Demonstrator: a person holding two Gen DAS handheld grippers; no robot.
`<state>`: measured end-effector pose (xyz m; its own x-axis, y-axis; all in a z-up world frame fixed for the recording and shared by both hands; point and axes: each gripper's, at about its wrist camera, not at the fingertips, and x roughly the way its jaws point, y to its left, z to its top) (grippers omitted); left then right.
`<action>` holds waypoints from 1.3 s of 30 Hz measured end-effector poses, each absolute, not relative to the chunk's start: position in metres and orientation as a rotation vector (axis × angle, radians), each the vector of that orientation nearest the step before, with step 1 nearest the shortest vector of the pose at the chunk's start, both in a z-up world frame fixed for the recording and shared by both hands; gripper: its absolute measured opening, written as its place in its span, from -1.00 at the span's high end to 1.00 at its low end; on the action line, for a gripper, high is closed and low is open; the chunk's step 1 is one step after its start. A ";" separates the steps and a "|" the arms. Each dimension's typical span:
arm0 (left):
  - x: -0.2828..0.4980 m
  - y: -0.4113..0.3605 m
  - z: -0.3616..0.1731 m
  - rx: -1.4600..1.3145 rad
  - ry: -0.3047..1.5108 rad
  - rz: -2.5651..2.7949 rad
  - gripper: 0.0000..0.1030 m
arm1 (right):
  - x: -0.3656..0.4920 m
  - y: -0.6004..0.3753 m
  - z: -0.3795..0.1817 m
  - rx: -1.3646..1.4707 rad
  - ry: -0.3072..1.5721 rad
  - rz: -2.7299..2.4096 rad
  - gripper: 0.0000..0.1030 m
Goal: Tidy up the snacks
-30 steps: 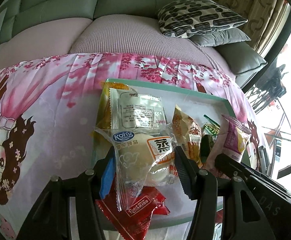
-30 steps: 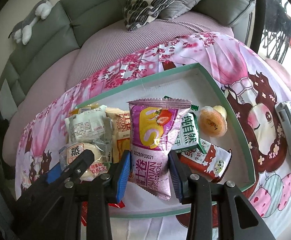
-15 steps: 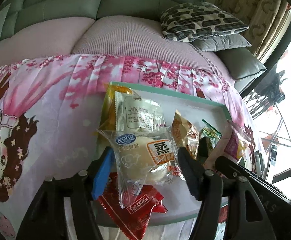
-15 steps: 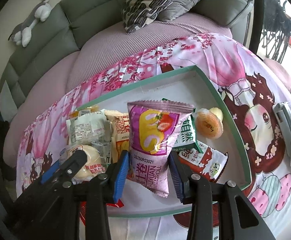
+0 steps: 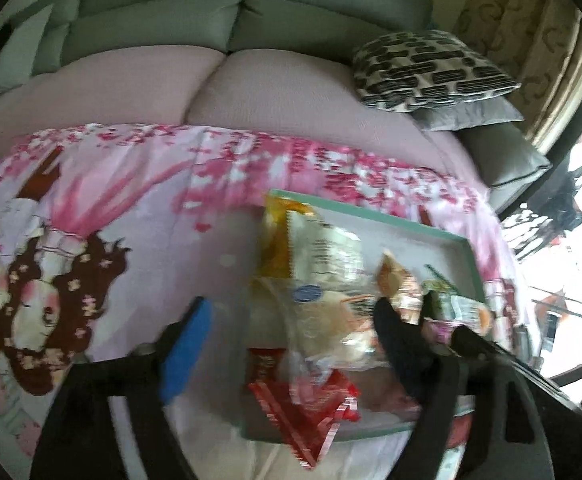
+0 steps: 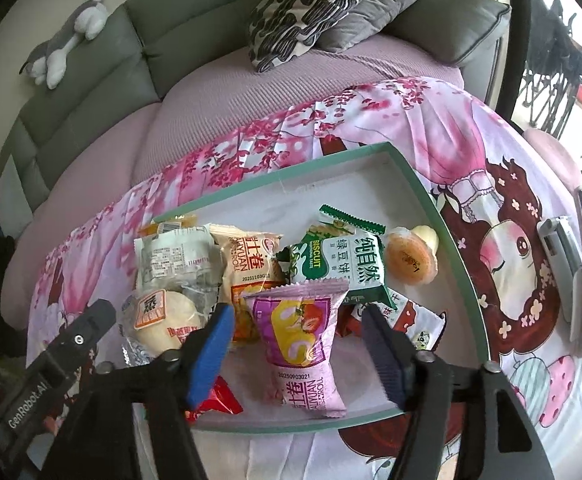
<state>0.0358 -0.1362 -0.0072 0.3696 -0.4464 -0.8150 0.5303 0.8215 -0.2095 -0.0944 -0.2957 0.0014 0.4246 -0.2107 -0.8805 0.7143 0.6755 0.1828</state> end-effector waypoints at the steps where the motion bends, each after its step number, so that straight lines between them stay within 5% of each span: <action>1: 0.037 -0.134 -0.008 0.100 1.011 -0.611 -0.72 | -0.094 -0.295 0.001 0.597 0.971 -0.621 -0.53; 9: 0.044 -0.121 -0.008 0.191 0.950 -0.486 -0.86 | -0.088 -0.290 -0.003 0.546 1.000 -0.617 -0.80; 11: 0.046 -0.118 -0.008 0.196 0.956 -0.483 -0.86 | -0.087 -0.289 -0.002 0.538 1.000 -0.613 -1.00; 39: 0.017 -0.029 -0.007 0.170 0.966 -0.297 -0.87 | -0.121 -0.222 0.006 0.431 0.985 -0.550 -1.00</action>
